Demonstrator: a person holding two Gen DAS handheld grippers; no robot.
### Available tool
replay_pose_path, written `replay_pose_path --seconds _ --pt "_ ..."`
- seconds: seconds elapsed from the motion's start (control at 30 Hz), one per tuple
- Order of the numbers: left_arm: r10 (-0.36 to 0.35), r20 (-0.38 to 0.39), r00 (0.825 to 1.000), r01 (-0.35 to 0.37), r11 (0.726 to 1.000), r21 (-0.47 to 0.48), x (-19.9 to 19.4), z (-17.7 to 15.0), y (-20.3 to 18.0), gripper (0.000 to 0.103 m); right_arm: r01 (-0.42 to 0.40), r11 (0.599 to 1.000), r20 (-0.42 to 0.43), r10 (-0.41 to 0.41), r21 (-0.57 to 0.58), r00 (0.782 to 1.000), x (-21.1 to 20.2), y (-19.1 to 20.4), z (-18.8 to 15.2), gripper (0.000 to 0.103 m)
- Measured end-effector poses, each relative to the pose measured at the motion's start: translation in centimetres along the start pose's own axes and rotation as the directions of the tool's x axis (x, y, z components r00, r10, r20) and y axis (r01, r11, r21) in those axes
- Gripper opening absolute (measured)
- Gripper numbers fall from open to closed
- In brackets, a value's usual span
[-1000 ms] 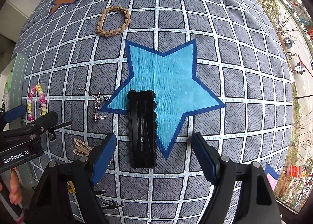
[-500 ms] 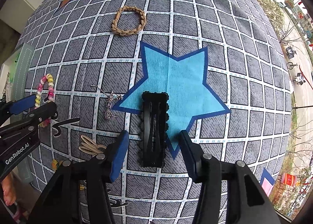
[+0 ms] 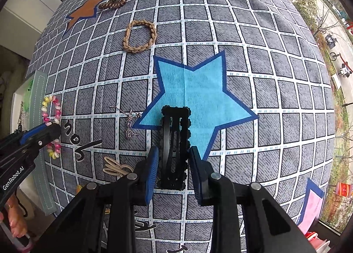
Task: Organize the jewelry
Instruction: 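Carry the snap clip to the tray with right tool while left tool carries bead bracelet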
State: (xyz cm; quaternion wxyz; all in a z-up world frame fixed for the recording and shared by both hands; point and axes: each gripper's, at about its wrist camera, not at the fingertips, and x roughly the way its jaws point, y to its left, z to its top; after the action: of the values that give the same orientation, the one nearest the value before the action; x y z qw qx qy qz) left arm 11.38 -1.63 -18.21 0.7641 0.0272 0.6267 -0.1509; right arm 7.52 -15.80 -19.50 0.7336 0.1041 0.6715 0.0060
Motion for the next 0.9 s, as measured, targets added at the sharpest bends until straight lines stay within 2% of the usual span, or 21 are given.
replay_pose_path --seconds 0.23,0.4,0.67,0.9 --pt "-0.019 0.047 0.999 0.020 1.000 -0.024 -2.4 -0.7 1.7 0.024 -0.043 0.999 0.034 0.043 -0.001 0.998 -2.2 -0.3 1.0 0.031" --pt "-0.011 0.080 0.997 0.015 0.999 -0.048 -4.0 -1.0 2.7 0.024 -0.080 0.996 0.054 0.082 -0.032 0.995 -3.8 0.8 2.0 0.031" --pt "0.032 0.117 0.993 -0.016 0.991 -0.136 -6.4 -2.9 7.0 0.024 -0.131 0.981 0.064 0.141 -0.141 0.988 -4.3 4.4 2.1 0.031" --pt "0.090 0.110 0.990 -0.061 0.968 -0.242 -7.6 -6.0 12.2 0.024 -0.166 0.953 0.050 0.184 -0.254 0.982 -4.7 10.4 2.0 0.031"
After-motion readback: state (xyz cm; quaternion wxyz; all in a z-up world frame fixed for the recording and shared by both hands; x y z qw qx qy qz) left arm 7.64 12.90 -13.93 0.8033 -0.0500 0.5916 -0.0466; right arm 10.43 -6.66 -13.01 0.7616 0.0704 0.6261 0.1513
